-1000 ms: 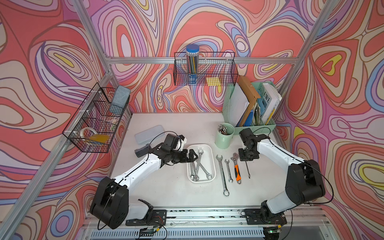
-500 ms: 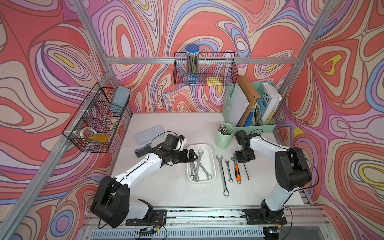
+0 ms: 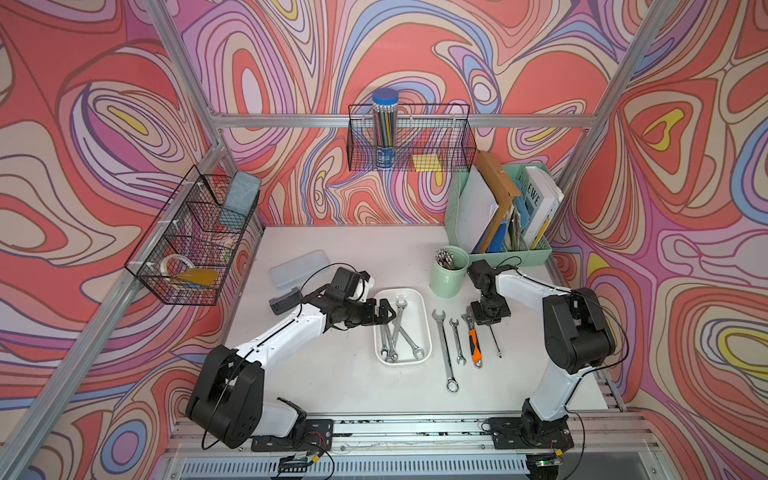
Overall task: Take out the wrench from the storage box
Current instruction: Place the wrench at the center of the board, then pick up the wrench from the storage box.
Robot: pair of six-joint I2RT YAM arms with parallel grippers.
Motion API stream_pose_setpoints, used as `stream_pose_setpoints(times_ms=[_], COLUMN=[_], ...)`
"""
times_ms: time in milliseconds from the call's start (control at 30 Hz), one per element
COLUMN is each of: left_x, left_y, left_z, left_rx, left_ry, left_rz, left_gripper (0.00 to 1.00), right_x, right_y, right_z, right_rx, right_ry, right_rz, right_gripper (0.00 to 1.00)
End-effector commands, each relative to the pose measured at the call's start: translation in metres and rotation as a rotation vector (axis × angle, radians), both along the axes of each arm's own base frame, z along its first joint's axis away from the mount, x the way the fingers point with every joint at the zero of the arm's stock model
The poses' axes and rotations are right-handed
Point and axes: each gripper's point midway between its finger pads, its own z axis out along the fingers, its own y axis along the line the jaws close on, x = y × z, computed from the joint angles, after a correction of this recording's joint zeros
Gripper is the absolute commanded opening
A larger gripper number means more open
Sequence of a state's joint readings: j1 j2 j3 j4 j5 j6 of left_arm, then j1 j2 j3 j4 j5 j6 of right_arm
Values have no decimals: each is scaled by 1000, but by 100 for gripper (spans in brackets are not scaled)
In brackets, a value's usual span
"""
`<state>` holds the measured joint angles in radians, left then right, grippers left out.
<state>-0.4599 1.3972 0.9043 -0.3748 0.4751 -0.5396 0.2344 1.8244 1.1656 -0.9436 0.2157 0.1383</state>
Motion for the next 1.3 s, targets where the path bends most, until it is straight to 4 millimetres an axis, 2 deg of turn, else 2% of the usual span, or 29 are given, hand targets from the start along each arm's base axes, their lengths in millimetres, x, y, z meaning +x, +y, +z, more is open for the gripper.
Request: stream_pose_setpoints(times_ms=[0,167,433,700,1000,1067,1100,1267], left_x=[0,1,0,-1,-5,-6,-6,-7], left_y=[0,-1,1,-1,1,1,0,0], left_z=[3,4,4,6,8,9,9,12], left_rx=[17,13,23,17,19,17,18,17], left_ry=[-3,-1,0,1,-1,-1,-1,-8], left_rz=[-12,-12,-12,-14,-10,-11,-12,-13], left_gripper=[99,99,99,99,99,99,99,99], right_x=[0,0,-1,0,0,0,2,6], right_y=[-3,-1,-1,5,8,0,-1,7], right_z=[-4,-4,-4,8,12,14,22,34], right_rx=[-12,-3,1,46,64,20,15,67], right_ry=[22,22,26,-18,-24,-27,-56,-92], right_rz=[9,13,11,1,-6,-12,-12,-14], right_gripper=[4,11,12,23,25,25,26,26])
